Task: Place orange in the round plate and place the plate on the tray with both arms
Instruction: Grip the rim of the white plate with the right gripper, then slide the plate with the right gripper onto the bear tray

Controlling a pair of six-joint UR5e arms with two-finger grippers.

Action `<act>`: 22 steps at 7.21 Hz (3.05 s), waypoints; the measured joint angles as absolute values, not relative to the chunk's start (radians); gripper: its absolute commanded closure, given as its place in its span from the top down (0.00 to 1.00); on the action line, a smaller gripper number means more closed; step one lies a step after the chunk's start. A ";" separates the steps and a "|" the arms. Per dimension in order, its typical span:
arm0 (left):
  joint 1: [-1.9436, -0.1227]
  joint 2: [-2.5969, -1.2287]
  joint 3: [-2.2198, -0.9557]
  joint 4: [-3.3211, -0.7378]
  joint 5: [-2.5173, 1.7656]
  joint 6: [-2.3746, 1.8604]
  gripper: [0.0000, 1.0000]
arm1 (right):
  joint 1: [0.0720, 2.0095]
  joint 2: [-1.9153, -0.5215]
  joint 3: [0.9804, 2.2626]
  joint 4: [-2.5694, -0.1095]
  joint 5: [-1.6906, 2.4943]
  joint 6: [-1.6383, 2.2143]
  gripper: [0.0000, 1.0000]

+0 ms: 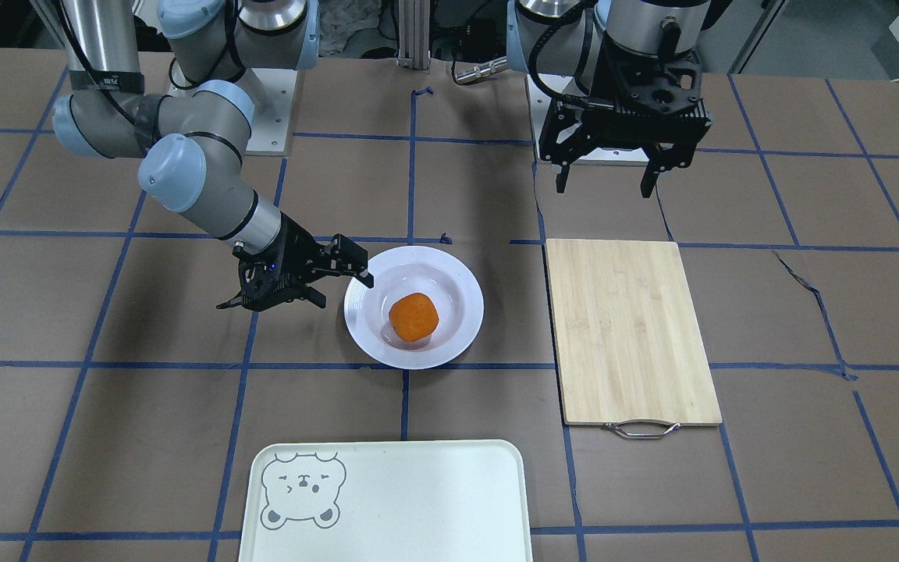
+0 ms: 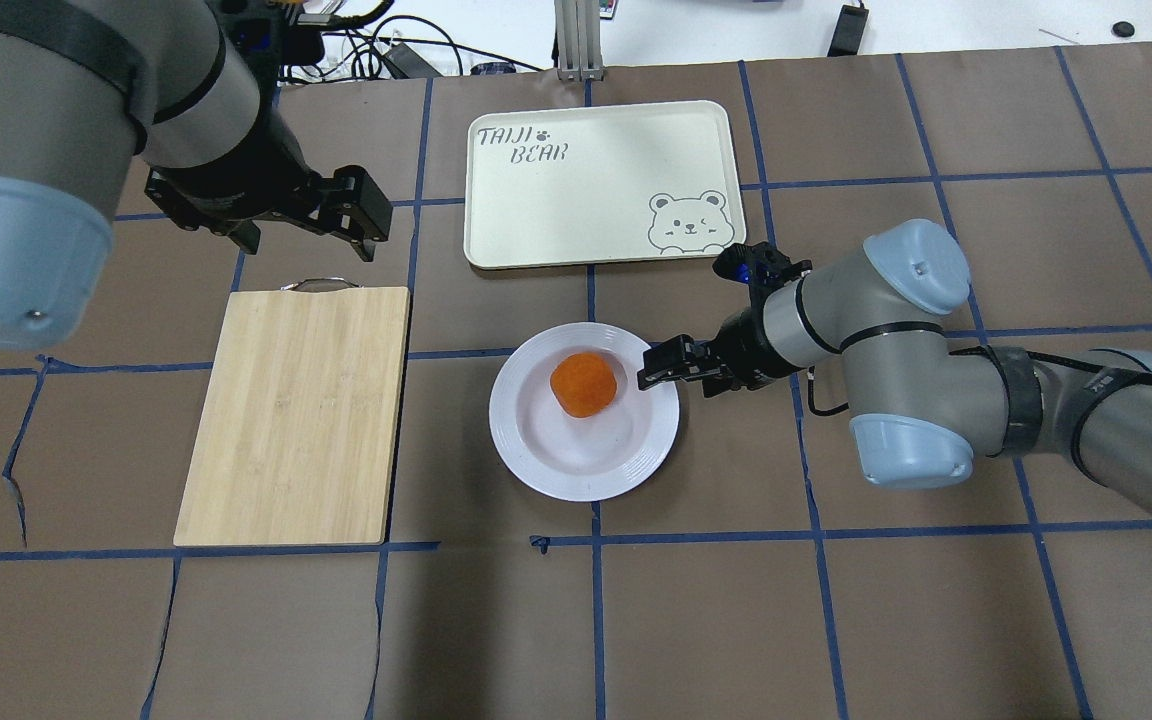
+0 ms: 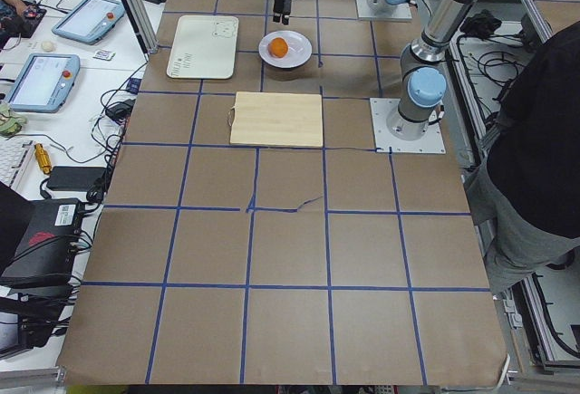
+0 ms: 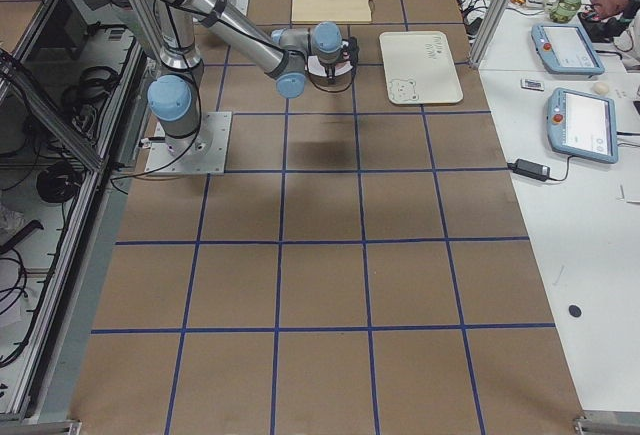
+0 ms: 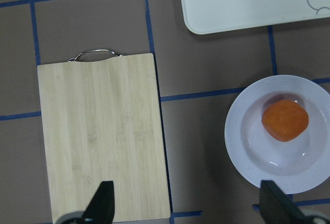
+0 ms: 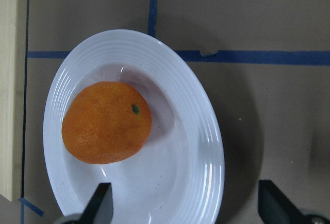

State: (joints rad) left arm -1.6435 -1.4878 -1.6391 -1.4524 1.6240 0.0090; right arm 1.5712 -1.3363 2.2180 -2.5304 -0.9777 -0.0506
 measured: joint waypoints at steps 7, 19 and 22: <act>-1.621 -1.487 -1.618 -1.537 1.597 0.011 1.00 | 1.588 -1.266 2.244 -2.569 -0.951 0.166 0.96; -1.614 -1.488 -1.616 -1.535 1.596 0.012 1.00 | 1.626 -1.238 2.225 -2.633 -0.968 0.255 0.04; -1.614 -1.488 -1.615 -1.533 1.595 0.012 1.00 | 1.621 -1.242 2.147 -2.622 -0.970 0.264 0.04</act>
State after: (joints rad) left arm -1.6137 -1.4880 -1.6154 -1.5327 1.5954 0.0123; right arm 1.6207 -1.2423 2.1474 -2.6222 -0.9703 0.2643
